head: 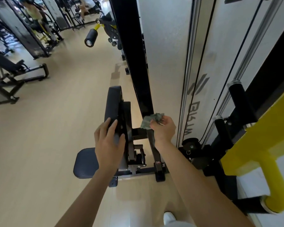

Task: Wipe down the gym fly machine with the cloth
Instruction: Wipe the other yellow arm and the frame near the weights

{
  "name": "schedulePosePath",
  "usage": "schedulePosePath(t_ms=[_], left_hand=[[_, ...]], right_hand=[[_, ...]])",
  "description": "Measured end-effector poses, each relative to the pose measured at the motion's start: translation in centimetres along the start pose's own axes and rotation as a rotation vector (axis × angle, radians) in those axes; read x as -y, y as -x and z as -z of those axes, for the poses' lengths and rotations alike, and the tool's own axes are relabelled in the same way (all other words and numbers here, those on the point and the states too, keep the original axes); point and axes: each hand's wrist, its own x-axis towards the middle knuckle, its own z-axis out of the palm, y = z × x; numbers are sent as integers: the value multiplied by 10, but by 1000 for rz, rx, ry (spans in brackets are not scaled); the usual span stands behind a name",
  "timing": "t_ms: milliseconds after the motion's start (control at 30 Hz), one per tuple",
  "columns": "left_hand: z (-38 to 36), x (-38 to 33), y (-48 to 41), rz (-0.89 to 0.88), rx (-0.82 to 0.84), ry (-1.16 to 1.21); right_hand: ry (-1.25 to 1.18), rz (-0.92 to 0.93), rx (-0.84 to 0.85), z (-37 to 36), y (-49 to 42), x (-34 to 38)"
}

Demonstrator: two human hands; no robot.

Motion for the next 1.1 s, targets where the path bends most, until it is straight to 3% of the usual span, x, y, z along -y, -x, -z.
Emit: schedulePosePath(t_ms=[67, 233, 467, 633, 833, 1000, 1100], left_hand=[[-3, 6, 2, -31, -24, -6], [-3, 13, 2, -66, -45, -25], [-5, 18, 1, -88, -35, -30], [-8, 19, 1, -89, -49, -23], [-11, 19, 1, -82, -64, -27], [-10, 17, 2, -60, -64, -22], [-10, 15, 3, -39, -59, -19]], right_hand=[[-24, 3, -36, -12, 1, 4], [-40, 213, -11, -26, -3, 16], [68, 4, -53, -11, -9, -12], [67, 233, -25, -17, -10, 1], [99, 118, -48, -10, -8, -10], [29, 286, -56, -20, -10, 13], [116, 239, -50, -12, -6, 1]])
